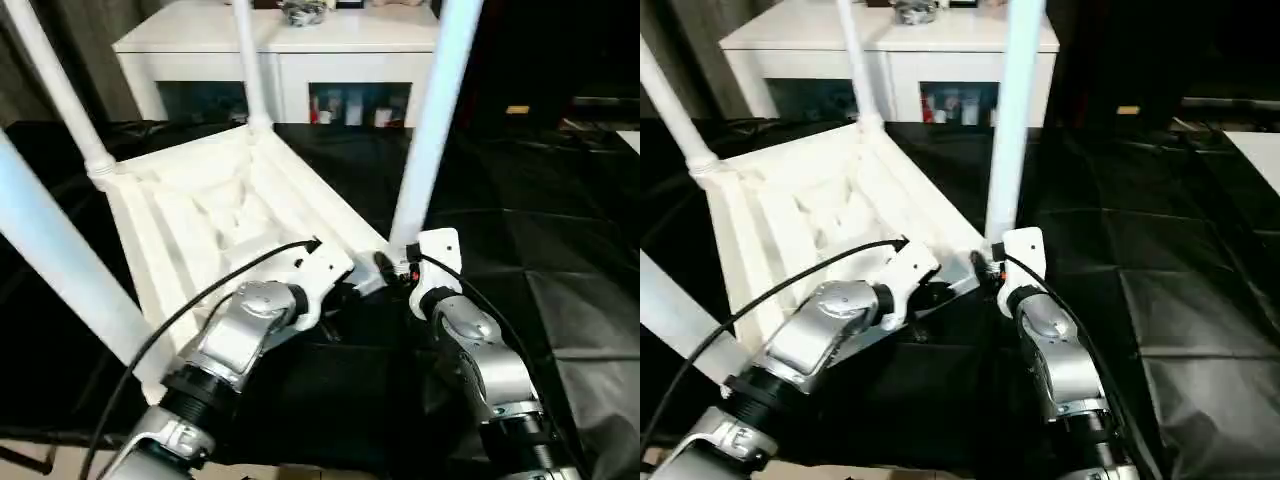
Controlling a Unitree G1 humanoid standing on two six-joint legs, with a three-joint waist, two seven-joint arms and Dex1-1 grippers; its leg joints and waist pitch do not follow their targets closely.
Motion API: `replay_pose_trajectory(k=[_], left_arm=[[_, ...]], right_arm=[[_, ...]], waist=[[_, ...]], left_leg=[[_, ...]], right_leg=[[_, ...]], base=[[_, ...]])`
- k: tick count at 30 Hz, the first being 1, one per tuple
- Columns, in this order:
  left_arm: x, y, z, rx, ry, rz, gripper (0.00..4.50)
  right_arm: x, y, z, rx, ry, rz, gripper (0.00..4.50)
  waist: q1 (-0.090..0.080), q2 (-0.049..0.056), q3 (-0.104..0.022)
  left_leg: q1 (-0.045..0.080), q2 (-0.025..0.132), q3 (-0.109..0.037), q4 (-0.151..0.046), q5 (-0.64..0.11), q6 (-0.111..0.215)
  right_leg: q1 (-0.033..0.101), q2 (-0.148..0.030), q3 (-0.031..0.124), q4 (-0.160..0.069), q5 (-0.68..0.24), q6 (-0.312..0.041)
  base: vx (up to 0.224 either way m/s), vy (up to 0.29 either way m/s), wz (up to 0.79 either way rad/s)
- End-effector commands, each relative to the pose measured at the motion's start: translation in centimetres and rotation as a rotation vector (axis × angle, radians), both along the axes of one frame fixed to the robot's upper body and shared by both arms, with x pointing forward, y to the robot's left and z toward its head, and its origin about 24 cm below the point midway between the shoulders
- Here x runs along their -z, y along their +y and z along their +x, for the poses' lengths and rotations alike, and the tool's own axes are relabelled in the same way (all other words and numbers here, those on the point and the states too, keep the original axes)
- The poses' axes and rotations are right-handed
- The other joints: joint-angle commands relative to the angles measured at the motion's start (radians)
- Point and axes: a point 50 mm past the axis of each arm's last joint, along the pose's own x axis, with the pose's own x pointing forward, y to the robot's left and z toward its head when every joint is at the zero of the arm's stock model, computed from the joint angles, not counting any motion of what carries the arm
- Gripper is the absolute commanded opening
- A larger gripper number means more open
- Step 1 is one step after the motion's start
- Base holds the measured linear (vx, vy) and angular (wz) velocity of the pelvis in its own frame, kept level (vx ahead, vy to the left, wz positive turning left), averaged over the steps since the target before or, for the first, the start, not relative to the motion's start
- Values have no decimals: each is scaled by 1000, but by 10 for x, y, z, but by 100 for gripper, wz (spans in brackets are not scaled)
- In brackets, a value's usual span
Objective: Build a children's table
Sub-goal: Rotate leg to tighten
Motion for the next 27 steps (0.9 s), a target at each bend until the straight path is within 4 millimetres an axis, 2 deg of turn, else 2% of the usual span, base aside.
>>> replay_pose_trajectory(k=[1, 3, 4, 6, 7, 8, 10, 16, 18, 19, 22, 23, 26, 27], left_arm=[[7, 8, -5, 38, 22, 38, 0], [8, 16, -10, 82, 50, 49, 0], [8, 20, -12, 120, 59, 54, 0], [7, 32, -21, 241, 114, 58, 0], [7, 32, -21, 241, 114, 58, 0], [7, 35, -22, 248, 123, 61, 0], [4, 41, -31, 372, 155, 48, 0], [2, 48, -35, 429, 170, 66, 0], [2, 49, -37, 442, 182, 61, 0], [2, 49, -37, 443, 183, 61, 0], [2, 49, -37, 449, 183, 61, 0], [2, 49, -37, 448, 183, 60, 0], [2, 50, -37, 446, 185, 60, 0], [2, 50, -37, 446, 185, 60, 0]], right_arm=[[-15, 2, -1, -110, -49, 6, 391], [-21, -7, -8, -250, -47, 12, 391], [-23, -11, -14, -337, -37, 4, 391], [-24, -26, -32, -539, 11, -31, 391], [-24, -26, -32, -539, 11, -31, 391], [-24, -27, -34, -558, 23, -28, 391], [-21, -34, -42, -629, 77, -29, 391], [-19, -37, -41, -642, 97, -14, 391], [-15, -34, -41, -662, 109, -11, 391], [-14, -33, -42, -675, 116, -16, 375], [-13, -34, -43, -679, 123, -22, 375], [-12, -34, -43, -680, 125, -21, 347], [-9, -35, -46, -700, 148, -35, 335], [-9, -35, -46, -700, 148, -36, 318]], waist=[[3, -12, -50], [6, -9, -54], [13, -9, -56], [15, -9, -57], [18, -9, -57], [18, -8, -58], [20, -12, -60], [35, -7, -58], [37, -6, -56], [36, -10, -57], [36, -9, -57], [36, -9, -57], [37, -10, -59], [37, -10, -60]], left_leg=[[3, 33, -19, -86, -398, 6], [4, 37, -17, -83, -371, 19], [4, 40, -18, -83, -360, 30], [3, 44, -14, -80, -332, 43], [3, 44, -14, -80, -320, 53], [5, 43, -11, -78, -308, 59], [2, 42, -11, -76, -293, 67], [15, 47, -7, -77, -293, 51], [12, 46, -8, -79, -303, 41], [12, 46, -9, -80, -308, 35], [11, 45, -9, -79, -304, 32], [9, 45, -9, -79, -297, 34], [10, 44, -9, -76, -282, 38], [9, 44, -9, -76, -277, 40]], right_leg=[[30, -38, 23, -90, -491, -103], [32, -38, 27, -84, -432, -122], [39, -37, 26, -80, -387, -136], [38, -37, 30, -71, -306, -169], [44, -37, 30, -66, -268, -190], [41, -37, 29, -65, -248, -211], [46, -39, 28, -62, -242, -226], [39, -39, 31, -59, -242, -245], [40, -39, 30, -58, -259, -240], [42, -39, 30, -58, -265, -235], [43, -40, 31, -58, -266, -229], [44, -41, 31, -58, -263, -227], [45, -40, 30, -57, -249, -232], [46, -40, 30, -56, -243, -233]], base=[[0, 0, 0], [0, 0, 0], [0, 0, 0], [0, 0, 0], [0, 0, 0], [0, 0, 0], [0, 0, 0], [0, 0, 0], [0, 0, 0], [0, 0, 0], [0, 0, 0], [0, 0, 0], [0, 0, 0], [0, 0, 0]])
